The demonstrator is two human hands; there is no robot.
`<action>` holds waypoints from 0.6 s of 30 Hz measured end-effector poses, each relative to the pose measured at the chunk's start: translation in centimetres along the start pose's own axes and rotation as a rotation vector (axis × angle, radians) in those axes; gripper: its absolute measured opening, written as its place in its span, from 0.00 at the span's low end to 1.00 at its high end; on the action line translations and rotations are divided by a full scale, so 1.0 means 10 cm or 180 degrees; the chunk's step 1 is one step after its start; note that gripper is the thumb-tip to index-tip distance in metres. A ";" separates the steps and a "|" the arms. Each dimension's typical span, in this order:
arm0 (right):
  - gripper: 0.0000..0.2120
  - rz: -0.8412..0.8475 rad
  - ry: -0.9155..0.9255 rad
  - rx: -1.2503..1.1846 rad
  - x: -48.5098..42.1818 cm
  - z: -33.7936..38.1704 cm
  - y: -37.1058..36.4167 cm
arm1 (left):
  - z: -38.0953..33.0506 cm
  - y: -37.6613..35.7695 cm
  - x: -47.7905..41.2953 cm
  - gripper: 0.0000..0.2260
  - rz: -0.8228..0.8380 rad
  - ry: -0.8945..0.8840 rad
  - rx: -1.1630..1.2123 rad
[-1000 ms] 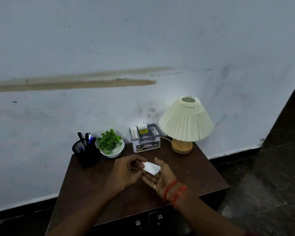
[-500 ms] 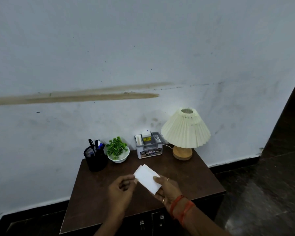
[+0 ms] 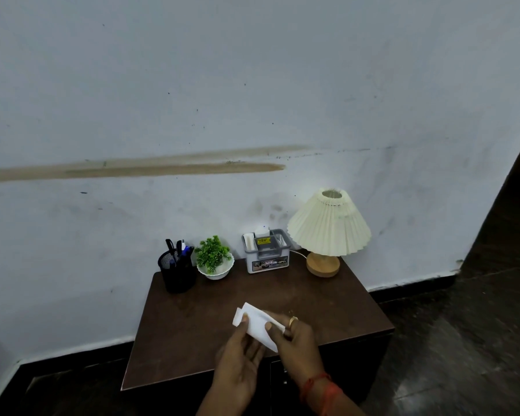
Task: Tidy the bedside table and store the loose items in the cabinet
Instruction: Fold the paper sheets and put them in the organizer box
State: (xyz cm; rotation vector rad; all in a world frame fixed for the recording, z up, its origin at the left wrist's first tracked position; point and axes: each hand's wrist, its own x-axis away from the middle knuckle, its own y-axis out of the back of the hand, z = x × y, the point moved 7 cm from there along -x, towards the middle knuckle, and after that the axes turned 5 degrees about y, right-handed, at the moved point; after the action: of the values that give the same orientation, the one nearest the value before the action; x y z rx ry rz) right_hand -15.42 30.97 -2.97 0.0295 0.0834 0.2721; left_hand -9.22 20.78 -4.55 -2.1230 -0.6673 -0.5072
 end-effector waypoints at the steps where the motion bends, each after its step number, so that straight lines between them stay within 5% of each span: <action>1: 0.10 -0.0012 -0.0007 0.0003 0.02 0.00 0.00 | 0.00 0.02 0.02 0.16 -0.0003 -0.0015 -0.0017; 11: 0.13 0.0075 -0.0467 -0.0806 0.11 -0.11 -0.07 | -0.12 0.07 0.07 0.07 -0.0052 -0.0292 -0.0236; 18: 0.11 -0.0029 -0.0351 -0.0155 -0.14 -0.02 0.07 | -0.34 0.08 -0.08 0.11 -0.0047 -0.0554 -0.0514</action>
State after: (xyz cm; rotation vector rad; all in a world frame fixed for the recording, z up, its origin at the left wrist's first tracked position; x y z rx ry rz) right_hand -16.95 31.29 -2.99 -0.0042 -0.0326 0.2630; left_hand -9.72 17.41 -3.53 -2.3350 -0.7620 -0.3986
